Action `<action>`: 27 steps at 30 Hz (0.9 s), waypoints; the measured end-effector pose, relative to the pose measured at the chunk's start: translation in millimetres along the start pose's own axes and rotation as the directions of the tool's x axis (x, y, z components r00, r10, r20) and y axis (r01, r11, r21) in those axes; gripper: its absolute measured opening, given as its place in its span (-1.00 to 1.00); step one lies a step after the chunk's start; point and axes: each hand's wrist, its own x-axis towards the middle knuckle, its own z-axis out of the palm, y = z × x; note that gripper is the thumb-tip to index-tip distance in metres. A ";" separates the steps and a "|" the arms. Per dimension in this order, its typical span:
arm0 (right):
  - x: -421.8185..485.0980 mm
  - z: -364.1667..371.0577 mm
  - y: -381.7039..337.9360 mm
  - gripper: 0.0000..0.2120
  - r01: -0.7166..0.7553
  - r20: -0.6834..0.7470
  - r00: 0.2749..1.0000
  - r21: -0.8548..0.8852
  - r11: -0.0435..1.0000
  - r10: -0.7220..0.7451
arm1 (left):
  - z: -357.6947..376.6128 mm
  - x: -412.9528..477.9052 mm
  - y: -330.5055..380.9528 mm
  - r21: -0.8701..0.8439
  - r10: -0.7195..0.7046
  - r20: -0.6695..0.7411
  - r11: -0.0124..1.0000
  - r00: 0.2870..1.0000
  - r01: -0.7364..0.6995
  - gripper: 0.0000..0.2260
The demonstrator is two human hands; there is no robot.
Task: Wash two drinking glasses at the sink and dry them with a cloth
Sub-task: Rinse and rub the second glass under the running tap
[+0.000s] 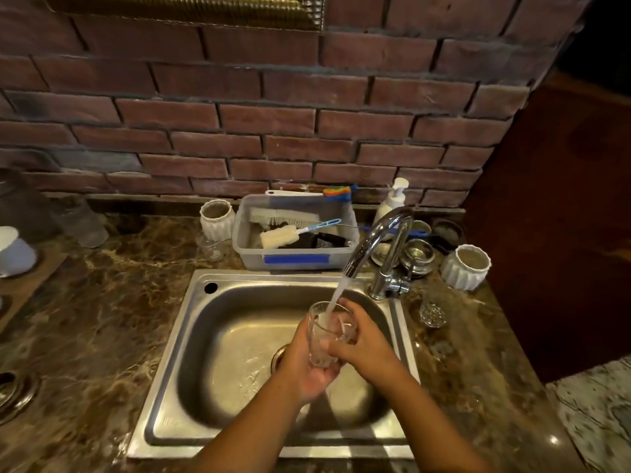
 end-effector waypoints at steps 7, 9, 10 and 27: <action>18.4 -6.6 7.3 -0.32 -0.030 0.013 0.999 -0.025 0.999 0.031 | -2.2 19.2 3.9 0.011 -0.041 -0.118 0.999 0.992 0.043 -0.48; 18.1 -3.3 4.3 -0.35 0.033 -0.013 0.999 -0.147 0.989 -0.035 | -3.6 21.2 4.4 -0.005 -0.045 -0.182 0.999 0.982 0.044 -0.53; 17.4 -1.8 2.4 -0.37 0.090 -0.026 0.995 -0.234 0.968 -0.099 | -3.8 21.6 4.9 -0.012 -0.041 -0.209 0.999 0.977 0.040 -0.55; 12.3 28.2 -8.3 -0.77 -0.235 0.125 0.972 0.469 0.851 0.199 | 7.7 13.4 34.6 0.825 0.674 0.009 0.413 0.739 -0.387 -0.88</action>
